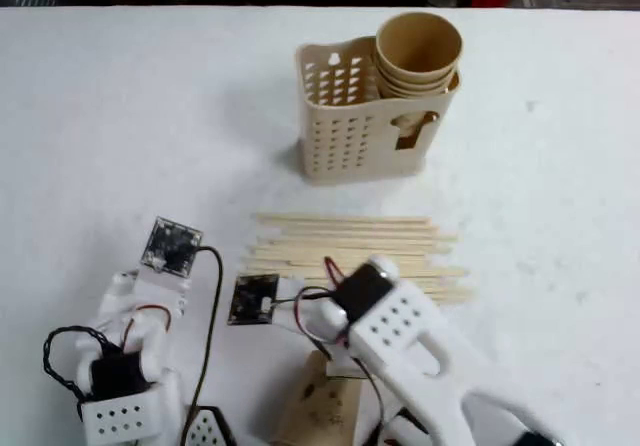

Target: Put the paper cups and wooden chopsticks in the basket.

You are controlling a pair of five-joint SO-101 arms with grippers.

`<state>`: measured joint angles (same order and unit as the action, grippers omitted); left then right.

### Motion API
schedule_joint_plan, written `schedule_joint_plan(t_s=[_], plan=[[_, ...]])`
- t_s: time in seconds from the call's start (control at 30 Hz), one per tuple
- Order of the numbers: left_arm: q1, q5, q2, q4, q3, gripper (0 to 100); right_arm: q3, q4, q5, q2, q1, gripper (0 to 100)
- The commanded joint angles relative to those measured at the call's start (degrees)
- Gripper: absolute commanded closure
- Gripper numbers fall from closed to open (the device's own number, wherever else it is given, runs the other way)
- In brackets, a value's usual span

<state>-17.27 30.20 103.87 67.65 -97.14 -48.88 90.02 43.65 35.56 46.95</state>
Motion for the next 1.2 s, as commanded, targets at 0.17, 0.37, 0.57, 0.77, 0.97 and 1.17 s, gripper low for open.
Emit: schedule_joint_plan(t_s=[0.17,0.37,0.57,0.77,0.97,1.17], plan=[[0.7,0.4,0.6,-0.2,0.2,89,2.8,-12.4,-0.6,-17.8,-12.4,79.3],[0.7,0.4,0.6,-0.1,0.2,89,21.1,-17.1,-0.9,-32.4,-31.1,79.3],[0.7,0.4,0.6,0.1,0.2,89,46.4,-6.5,-4.0,-40.7,-41.1,79.0],[0.7,0.4,0.6,-0.2,0.2,89,53.5,8.6,-4.2,-31.3,-34.9,79.0],[0.7,0.4,0.6,-0.2,0.2,89,34.2,8.6,-4.4,-9.6,-23.7,79.0],[0.7,0.4,0.6,-0.2,0.2,89,14.2,8.6,-4.4,9.1,-12.0,79.0]])
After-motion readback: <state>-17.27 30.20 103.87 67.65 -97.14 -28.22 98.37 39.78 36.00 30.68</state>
